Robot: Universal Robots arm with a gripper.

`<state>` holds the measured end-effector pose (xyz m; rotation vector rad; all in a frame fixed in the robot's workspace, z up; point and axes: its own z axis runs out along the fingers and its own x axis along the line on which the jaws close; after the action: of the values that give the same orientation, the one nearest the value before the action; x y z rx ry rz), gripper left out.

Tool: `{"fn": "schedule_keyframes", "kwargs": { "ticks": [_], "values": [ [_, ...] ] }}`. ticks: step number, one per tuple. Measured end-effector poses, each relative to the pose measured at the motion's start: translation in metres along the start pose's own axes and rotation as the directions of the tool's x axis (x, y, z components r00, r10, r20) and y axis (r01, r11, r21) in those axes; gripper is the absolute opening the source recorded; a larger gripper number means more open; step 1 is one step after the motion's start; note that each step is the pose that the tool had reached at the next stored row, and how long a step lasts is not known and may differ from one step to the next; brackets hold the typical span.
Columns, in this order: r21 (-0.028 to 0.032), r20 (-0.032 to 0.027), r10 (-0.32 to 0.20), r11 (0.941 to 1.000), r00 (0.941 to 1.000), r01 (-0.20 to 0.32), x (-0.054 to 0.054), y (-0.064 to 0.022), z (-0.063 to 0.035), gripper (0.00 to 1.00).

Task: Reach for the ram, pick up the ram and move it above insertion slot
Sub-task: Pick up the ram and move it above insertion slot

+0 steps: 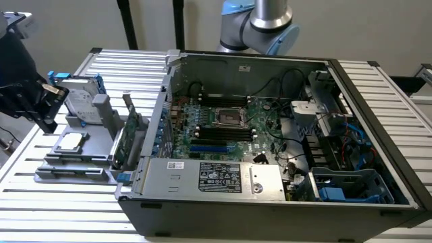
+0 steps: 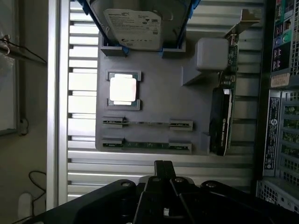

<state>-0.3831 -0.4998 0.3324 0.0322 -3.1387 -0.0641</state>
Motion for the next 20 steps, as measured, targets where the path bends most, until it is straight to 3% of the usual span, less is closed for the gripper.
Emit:
{"fn": "schedule_keyframes", "kwargs": {
  "ticks": [5,10,15,20],
  "values": [
    [0.0,-0.0035,-0.086,0.9963,0.9963,0.086,-0.0001,0.0,0.0002,0.11],
    [-0.0004,-0.0072,-0.175,0.9846,0.9845,0.175,-0.0001,0.0,0.0004,0.11],
    [-0.0011,-0.0108,-0.264,0.9645,0.9644,0.264,-0.0001,0.0,0.0007,0.11],
    [-0.0021,-0.0144,-0.35,0.9367,0.9366,0.35,-0.0001,-0.0001,0.0011,0.11]
  ]
}}
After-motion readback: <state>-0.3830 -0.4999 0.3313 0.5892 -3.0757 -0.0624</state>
